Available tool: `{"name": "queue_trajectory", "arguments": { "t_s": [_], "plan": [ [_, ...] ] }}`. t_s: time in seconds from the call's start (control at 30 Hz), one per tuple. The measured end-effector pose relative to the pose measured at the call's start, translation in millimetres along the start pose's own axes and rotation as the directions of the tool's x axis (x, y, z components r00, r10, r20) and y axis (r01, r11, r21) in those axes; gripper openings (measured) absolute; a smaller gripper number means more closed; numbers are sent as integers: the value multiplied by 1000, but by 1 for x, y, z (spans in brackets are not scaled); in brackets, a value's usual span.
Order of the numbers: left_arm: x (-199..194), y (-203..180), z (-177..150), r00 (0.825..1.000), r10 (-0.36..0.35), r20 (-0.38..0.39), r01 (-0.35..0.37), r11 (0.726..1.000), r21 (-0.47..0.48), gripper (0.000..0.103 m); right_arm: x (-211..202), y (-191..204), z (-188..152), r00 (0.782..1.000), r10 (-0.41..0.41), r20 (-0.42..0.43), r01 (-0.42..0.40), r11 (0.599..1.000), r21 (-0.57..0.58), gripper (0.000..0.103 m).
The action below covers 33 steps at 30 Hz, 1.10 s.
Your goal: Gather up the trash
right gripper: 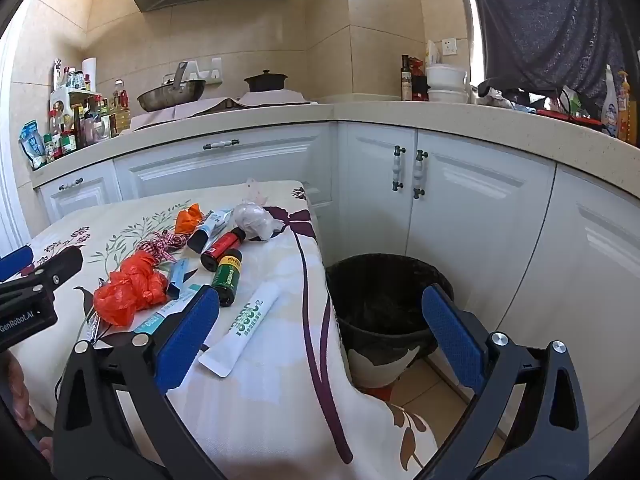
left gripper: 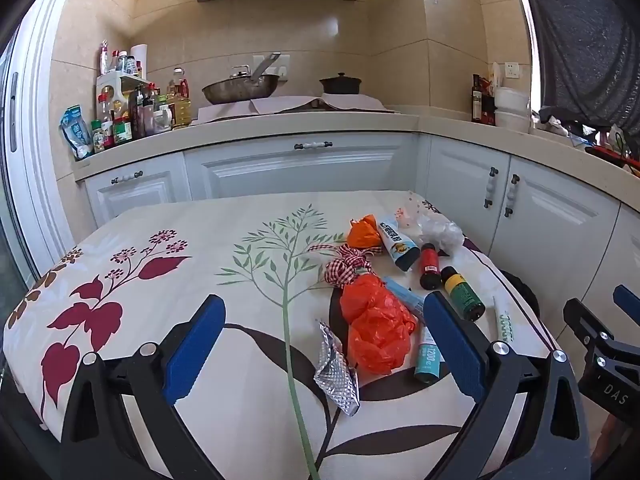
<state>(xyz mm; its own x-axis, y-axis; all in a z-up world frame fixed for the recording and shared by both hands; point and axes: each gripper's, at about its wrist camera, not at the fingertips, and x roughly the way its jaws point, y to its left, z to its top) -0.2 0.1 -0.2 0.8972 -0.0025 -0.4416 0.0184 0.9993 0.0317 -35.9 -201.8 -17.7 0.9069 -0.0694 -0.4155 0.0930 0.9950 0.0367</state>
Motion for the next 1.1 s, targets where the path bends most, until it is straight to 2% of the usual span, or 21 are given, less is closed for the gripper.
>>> {"name": "queue_trajectory", "arguments": {
  "t_s": [0.17, 0.2, 0.5, 0.57, 1.1],
  "plan": [
    [-11, 4, -2, 1000, -16, 13, 16, 1000, -19, 97, 1, 3, -1, 1000, 1, 1, -1, 1000, -3, 99],
    [-1, 2, -2, 1000, -4, -8, 4, 1000, -14, 97, 2, 3, -2, 1000, 2, -1, -2, 1000, -2, 99],
    [2, 7, 0, 1000, 1, -11, -2, 1000, -26, 97, 1, -10, 8, 1000, 6, -1, -6, 1000, -4, 99],
    [1, 8, 0, 1000, 2, -10, -2, 1000, -28, 97, 1, 4, 3, 1000, -8, -1, 8, 1000, -21, 99],
    [1, 9, 0, 1000, 4, -21, -5, 1000, -22, 97, 1, 3, 2, 1000, -10, -2, 10, 1000, -22, 99]
  ]
}}
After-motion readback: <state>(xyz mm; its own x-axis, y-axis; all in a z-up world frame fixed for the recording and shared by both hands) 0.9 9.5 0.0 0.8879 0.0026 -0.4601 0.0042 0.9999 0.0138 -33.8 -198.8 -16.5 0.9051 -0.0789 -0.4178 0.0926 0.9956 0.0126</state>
